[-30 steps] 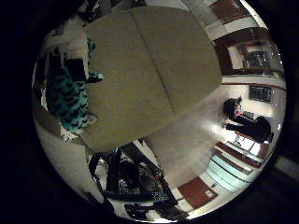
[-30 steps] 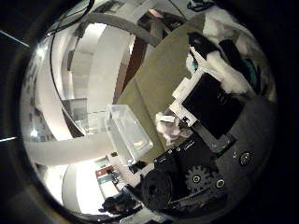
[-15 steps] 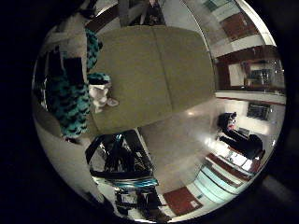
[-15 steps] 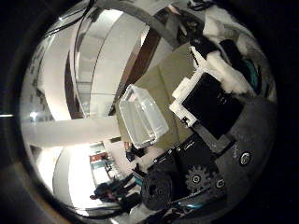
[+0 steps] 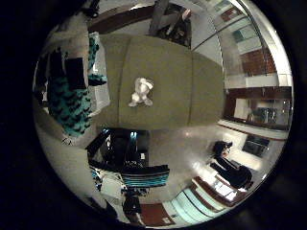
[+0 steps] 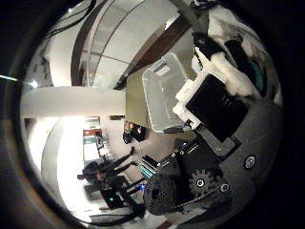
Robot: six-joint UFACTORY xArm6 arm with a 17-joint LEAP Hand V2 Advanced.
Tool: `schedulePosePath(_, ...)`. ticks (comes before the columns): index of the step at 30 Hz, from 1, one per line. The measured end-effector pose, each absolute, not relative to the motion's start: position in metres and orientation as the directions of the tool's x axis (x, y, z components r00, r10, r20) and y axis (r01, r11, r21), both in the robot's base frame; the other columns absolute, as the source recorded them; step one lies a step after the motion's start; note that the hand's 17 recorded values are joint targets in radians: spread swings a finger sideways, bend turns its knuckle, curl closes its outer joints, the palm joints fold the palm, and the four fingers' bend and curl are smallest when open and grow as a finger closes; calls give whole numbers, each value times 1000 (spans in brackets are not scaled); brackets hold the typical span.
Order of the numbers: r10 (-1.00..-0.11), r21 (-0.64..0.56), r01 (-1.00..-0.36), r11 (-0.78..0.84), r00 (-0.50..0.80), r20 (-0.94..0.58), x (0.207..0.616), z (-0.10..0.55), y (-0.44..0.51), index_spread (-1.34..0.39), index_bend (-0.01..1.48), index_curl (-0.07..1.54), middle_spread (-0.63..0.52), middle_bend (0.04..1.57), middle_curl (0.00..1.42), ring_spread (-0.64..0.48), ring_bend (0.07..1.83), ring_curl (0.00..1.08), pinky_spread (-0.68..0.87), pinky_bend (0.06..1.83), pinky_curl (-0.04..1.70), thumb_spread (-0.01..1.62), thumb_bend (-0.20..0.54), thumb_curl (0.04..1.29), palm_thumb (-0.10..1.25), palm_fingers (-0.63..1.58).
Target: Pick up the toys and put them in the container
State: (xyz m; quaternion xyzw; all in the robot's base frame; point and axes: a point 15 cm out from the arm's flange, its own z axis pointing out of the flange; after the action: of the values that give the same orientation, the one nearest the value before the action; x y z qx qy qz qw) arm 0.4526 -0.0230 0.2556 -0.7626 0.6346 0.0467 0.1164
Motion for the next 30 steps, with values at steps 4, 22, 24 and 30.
schedulePosePath(4, -941, -141, -967, -213, 242, -235, 459, 257, 26, -330, 925, 1040, -171, 1287, 837, -236, 1336, 845, -183, 1384, 940, 961, -11, 733, 1097, 1092)
schedulePosePath(22, -907, -145, -937, -317, 345, -242, 450, 235, 154, -332, 922, 1045, -175, 1283, 852, -238, 1340, 852, -187, 1380, 961, 931, -14, 748, 1104, 1091)
schedulePosePath(24, -904, -137, -935, -328, 352, -243, 448, 231, 161, -332, 922, 1045, -175, 1281, 855, -238, 1340, 852, -187, 1379, 962, 931, -14, 749, 1104, 1091)
schedulePosePath(30, -903, -144, -932, -333, 359, -237, 454, 220, 170, -332, 921, 1045, -176, 1278, 860, -238, 1339, 853, -188, 1377, 966, 930, -14, 751, 1104, 1092)
